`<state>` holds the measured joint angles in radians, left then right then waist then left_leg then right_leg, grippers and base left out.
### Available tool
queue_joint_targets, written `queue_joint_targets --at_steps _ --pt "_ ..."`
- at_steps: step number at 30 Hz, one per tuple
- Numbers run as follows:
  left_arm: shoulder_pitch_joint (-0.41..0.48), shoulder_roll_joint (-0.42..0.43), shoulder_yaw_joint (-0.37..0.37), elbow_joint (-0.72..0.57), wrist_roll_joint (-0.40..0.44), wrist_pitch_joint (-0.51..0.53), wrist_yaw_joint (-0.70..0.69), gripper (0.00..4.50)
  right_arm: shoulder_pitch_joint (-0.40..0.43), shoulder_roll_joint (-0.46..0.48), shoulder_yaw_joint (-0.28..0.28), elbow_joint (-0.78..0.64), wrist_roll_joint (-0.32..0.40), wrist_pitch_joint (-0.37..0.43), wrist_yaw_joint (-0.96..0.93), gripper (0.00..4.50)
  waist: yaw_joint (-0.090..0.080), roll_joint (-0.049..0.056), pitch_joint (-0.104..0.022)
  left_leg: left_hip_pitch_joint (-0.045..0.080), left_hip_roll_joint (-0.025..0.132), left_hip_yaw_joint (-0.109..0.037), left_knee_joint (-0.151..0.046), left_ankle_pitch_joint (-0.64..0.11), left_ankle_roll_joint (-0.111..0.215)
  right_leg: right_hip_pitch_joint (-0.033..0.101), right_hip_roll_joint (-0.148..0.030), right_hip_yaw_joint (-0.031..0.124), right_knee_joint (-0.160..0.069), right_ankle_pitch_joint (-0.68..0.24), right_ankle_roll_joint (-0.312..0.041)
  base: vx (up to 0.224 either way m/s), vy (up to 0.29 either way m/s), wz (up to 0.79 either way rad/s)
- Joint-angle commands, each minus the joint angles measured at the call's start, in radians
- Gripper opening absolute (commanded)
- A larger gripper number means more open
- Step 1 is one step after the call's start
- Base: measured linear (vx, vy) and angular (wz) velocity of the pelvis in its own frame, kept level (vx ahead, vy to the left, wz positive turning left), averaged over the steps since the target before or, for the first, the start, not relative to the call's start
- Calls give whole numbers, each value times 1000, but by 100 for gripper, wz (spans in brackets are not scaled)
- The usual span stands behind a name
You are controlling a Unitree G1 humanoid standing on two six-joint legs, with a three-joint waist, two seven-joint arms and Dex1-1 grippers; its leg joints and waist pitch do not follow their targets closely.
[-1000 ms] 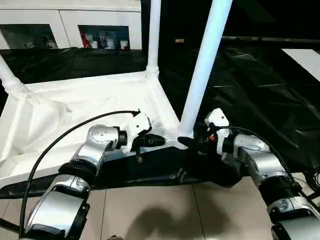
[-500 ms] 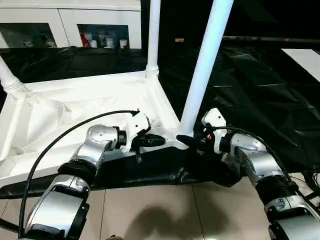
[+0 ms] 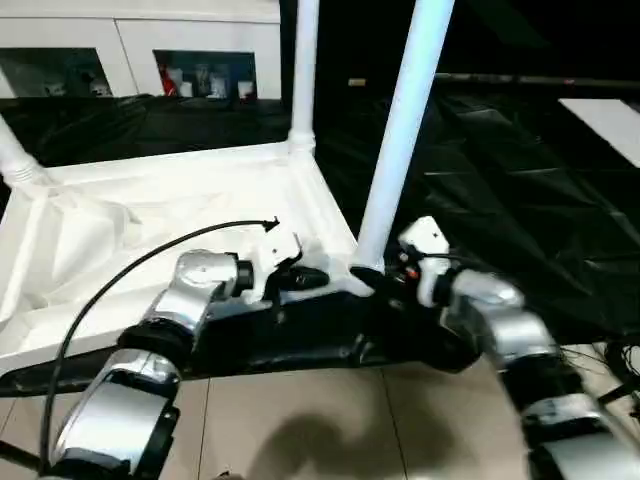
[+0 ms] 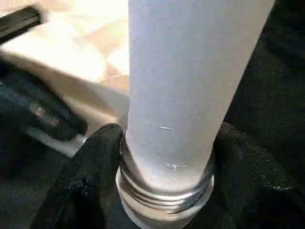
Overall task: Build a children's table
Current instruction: Rotate leg to tighten
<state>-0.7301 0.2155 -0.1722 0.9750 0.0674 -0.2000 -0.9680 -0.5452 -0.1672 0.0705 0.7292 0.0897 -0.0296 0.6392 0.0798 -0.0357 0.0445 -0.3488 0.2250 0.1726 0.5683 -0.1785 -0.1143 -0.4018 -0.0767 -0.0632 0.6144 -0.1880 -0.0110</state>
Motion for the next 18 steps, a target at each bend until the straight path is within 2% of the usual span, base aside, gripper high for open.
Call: queue_joint_targets --at_steps 1,3,5,6,7,9,14,16,18 --pt "-12 -55 -37 25 28 28 50 0 12 31 -32 49 -13 47 -140 264 -3 -1 -52 6 4 9 -62 -234 19 45 -56 43 -87 -294 -179 0 0 0" --pt "-31 -111 -47 31 43 49 119 0 7 76 -61 58 -12 63 -252 264 -1 0 -52 8 5 7 -64 -244 13 43 -57 42 -92 -319 -165 0 0 0" --pt "-39 -140 -57 34 55 63 162 0 3 99 -72 62 -14 71 -309 264 1 -1 -52 12 5 9 -64 -247 13 39 -57 44 -95 -316 -166 0 0 0" --pt "-43 -154 -64 36 63 69 182 0 0 111 -79 63 -15 75 -342 264 0 5 -54 8 5 8 -65 -252 10 41 -54 44 -92 -290 -169 0 0 0" --pt "-45 -169 -71 35 70 75 195 0 -2 123 -87 63 -10 82 -365 264 -1 4 -55 2 4 5 -66 -248 11 46 -55 43 -90 -275 -167 0 0 0" --pt "-44 -206 -84 32 79 83 207 0 -15 152 -93 72 -8 75 -409 264 -3 0 -54 0 2 5 -66 -257 15 46 -55 42 -94 -289 -156 0 0 0" --pt "-39 -206 -95 34 92 67 191 0 -17 160 -88 71 -14 69 -418 264 -3 2 -54 2 3 5 -66 -260 21 42 -54 42 -96 -288 -155 0 0 0" --pt "-27 -183 -95 11 85 50 153 0 -13 153 -91 61 -23 68 -425 264 -1 3 -55 -1 2 3 -68 -250 21 45 -55 41 -93 -269 -156 0 0 0" --pt "6 -119 -110 -54 77 11 50 0 -8 139 -94 45 -27 67 -419 264 -1 4 -55 0 5 3 -69 -249 22 45 -57 43 -91 -250 -166 0 0 0"
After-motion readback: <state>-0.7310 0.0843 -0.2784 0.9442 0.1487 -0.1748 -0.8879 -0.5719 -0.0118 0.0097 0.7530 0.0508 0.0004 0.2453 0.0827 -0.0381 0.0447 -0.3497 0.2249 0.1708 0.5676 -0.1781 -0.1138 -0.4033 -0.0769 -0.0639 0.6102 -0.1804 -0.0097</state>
